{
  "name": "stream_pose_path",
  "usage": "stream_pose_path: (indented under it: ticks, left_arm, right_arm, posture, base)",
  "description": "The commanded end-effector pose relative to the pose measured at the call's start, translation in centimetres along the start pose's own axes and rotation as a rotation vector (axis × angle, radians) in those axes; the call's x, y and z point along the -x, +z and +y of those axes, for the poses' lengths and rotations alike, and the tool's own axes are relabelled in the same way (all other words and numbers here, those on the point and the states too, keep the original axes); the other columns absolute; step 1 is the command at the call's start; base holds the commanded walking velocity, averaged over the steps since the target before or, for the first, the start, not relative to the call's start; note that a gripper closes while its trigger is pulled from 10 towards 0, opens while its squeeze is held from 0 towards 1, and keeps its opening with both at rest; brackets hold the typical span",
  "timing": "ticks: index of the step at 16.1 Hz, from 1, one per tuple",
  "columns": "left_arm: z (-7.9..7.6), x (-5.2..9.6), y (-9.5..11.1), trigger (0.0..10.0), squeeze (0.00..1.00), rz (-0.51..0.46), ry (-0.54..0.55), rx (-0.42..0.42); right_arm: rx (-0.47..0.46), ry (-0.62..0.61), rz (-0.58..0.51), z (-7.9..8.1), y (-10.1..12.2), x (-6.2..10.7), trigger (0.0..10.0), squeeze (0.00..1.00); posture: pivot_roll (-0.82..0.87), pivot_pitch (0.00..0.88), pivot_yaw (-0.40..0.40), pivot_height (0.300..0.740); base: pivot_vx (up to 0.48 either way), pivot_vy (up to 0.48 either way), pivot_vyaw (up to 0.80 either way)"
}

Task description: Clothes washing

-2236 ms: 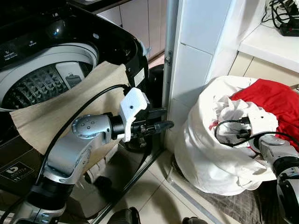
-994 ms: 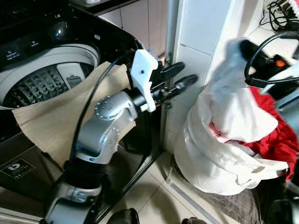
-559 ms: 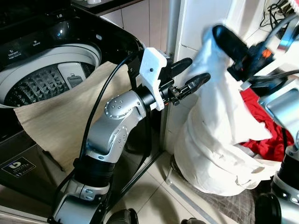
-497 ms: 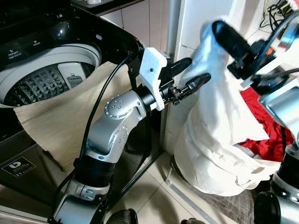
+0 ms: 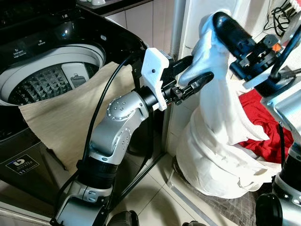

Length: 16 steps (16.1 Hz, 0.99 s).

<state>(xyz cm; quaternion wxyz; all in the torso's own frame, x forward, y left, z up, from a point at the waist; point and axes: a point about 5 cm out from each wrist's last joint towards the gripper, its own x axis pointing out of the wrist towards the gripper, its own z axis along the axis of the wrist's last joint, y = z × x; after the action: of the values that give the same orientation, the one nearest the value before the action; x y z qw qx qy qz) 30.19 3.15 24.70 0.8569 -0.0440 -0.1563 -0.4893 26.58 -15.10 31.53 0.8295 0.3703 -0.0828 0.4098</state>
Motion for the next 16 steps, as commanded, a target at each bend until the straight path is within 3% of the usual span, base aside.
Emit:
stream_pose_path:
  ticks: [1, 16]
  left_arm:
    - [-0.07, -0.23, 0.19, 0.0, 0.00, -0.011, -0.019, 0.004]
    - [0.56, 0.20, -0.14, 0.0, 0.00, 0.012, -0.009, 0.015]
  right_arm:
    - [0.007, 0.034, 0.011, 0.84, -0.22, -0.01, 0.0, 0.00]
    - [0.003, 0.026, 0.043, 0.83, -0.62, 0.30, 0.0, 0.00]
  posture:
    - [-0.15, 0.021, 0.040, 0.740]
    - [-0.15, 0.015, 0.042, 0.740]
  base:
    - [0.000, 0.000, 0.00]
    - [0.000, 0.000, 0.00]
